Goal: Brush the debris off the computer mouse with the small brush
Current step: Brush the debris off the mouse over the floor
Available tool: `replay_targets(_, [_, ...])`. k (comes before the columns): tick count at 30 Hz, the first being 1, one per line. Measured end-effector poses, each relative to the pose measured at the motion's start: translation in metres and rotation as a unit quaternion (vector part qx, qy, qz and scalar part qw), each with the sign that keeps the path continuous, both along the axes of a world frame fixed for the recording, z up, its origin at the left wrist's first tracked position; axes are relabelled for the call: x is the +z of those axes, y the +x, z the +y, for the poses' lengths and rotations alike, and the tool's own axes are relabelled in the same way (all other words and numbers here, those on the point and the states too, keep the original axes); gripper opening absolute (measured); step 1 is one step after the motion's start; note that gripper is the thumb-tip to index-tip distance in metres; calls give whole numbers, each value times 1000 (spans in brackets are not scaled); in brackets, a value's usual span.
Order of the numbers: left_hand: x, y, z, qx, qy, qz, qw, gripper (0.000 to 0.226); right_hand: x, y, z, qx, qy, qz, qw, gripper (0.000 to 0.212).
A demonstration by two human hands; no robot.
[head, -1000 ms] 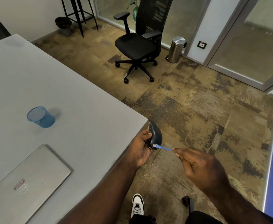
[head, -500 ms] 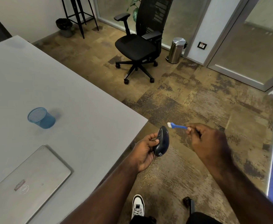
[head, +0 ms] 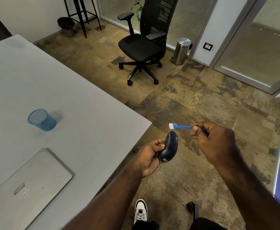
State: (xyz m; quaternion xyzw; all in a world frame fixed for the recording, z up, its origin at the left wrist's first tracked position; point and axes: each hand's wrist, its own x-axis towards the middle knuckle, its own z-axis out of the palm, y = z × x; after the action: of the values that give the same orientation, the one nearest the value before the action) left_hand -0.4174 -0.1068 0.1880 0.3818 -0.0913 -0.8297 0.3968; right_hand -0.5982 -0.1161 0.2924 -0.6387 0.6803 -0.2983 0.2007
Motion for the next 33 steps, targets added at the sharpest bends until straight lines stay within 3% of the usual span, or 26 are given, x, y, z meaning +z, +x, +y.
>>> replay_targets(4, [1, 3, -3, 3, -15, 1, 1000, 41, -3, -1, 4, 15, 40, 41, 998, 13])
replay_targets(8, [3, 5, -3, -4, -24, 14, 1000, 39, -1, -10, -2, -36, 15, 99, 994, 19])
replay_targets(13, [0, 5, -3, -5, -26, 6, 1000, 42, 4, -3, 0, -6, 34, -27, 999, 12])
replay_targets(16, [0, 2, -4, -13, -35, -6, 999, 42, 0, 1, 1, 2, 67, 25, 997, 12])
replay_targets(20, [-1, 3, -4, -25, -46, -31, 998, 39, 4, -6, -7, -45, 36, 91, 994, 21])
replay_targets(25, [1, 1, -3, -38, -68, -76, 994, 38, 12, 1, -9, -11, 94, -55, 994, 12])
replay_targets(30, [1, 1, -2, -31, -64, -64, 995, 40, 12, -7, -14, -37, 101, 59, 992, 16])
replay_targets(33, [3, 4, -1, -7, -43, -19, 999, 40, 15, -16, -16, -54, 67, 32, 996, 15])
